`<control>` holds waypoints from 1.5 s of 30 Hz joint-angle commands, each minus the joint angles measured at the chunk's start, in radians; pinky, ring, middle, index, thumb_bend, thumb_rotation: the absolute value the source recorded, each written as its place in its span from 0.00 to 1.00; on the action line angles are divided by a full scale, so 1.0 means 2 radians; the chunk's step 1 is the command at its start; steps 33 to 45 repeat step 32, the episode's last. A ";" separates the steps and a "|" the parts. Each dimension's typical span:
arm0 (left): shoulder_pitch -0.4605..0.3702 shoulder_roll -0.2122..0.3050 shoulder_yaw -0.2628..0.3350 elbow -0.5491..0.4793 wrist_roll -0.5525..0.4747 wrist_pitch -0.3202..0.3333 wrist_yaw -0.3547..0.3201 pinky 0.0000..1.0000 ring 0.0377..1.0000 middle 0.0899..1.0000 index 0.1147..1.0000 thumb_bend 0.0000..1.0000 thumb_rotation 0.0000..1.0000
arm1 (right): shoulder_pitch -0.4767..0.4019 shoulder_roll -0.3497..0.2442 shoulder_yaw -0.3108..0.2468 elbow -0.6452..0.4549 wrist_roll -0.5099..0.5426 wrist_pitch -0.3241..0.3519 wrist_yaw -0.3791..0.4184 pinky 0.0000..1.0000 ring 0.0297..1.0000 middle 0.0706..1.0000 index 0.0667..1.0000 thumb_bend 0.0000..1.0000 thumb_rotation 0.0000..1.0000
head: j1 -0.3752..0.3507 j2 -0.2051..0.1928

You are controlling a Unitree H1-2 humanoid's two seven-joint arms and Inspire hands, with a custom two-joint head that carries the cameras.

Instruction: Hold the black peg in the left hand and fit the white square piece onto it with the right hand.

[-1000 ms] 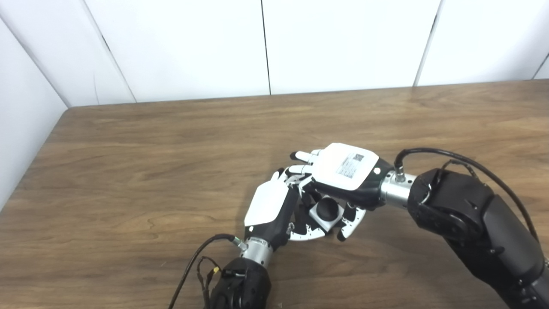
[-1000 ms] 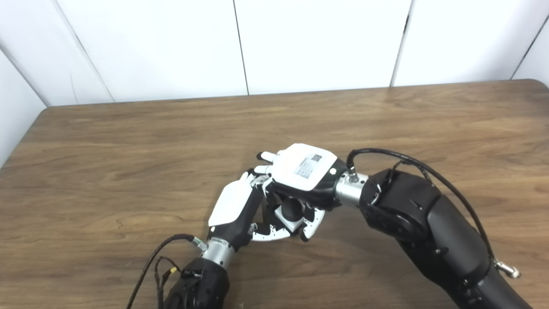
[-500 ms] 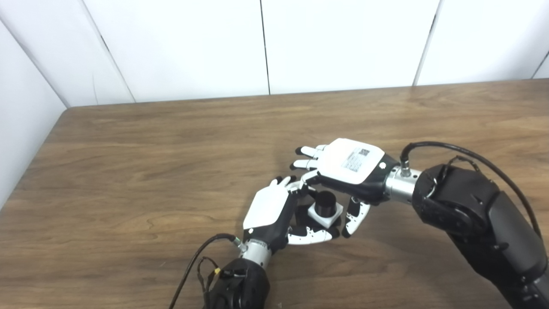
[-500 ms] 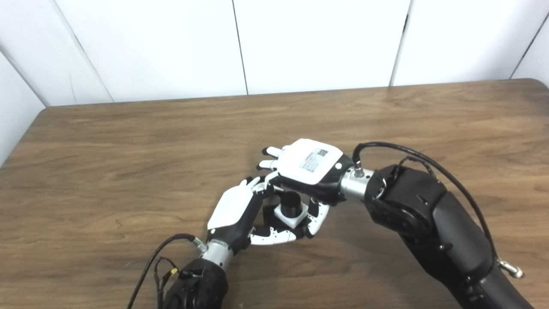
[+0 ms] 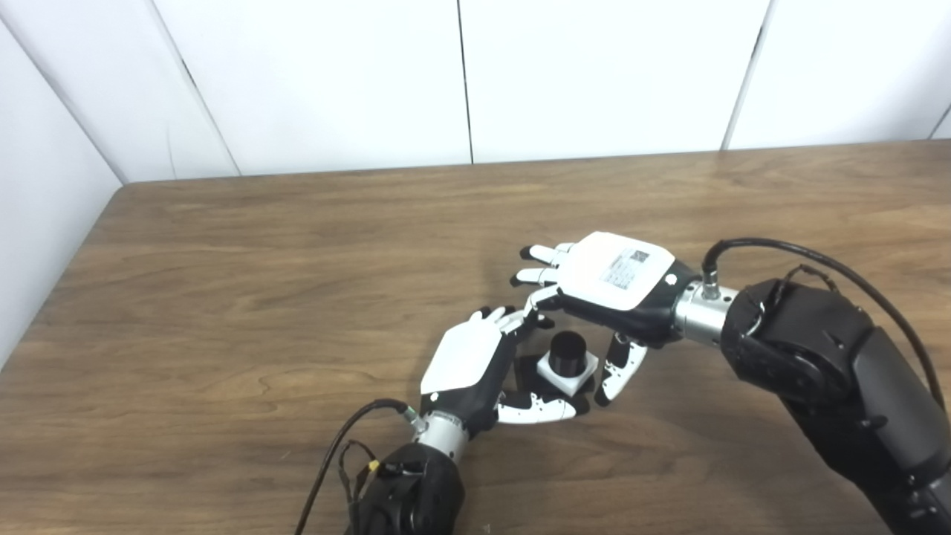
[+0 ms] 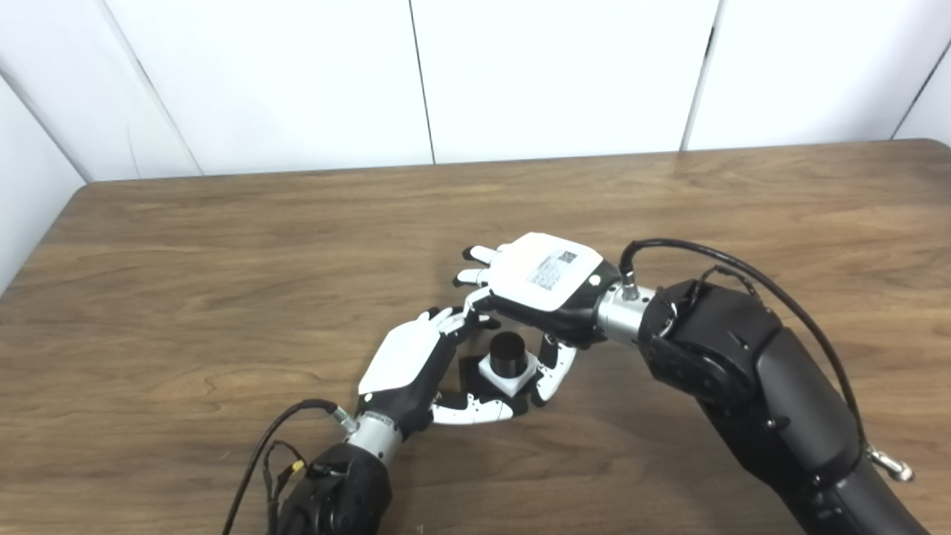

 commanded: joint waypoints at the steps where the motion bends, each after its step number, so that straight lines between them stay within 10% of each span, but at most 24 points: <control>1: -0.019 0.001 0.005 -0.017 0.007 0.004 -0.001 1.00 0.96 0.91 0.80 0.95 0.54 | -0.024 0.003 -0.011 -0.001 0.000 0.000 -0.018 0.90 1.00 0.92 0.70 1.00 0.26 | 0.001 0.000; 45: -0.024 0.060 0.064 -0.057 0.020 0.013 -0.038 0.98 0.96 0.93 0.89 0.99 0.58 | -0.027 -0.029 -0.066 0.011 0.017 0.035 -0.007 0.91 1.00 0.94 0.75 1.00 0.30 | 0.004 -0.013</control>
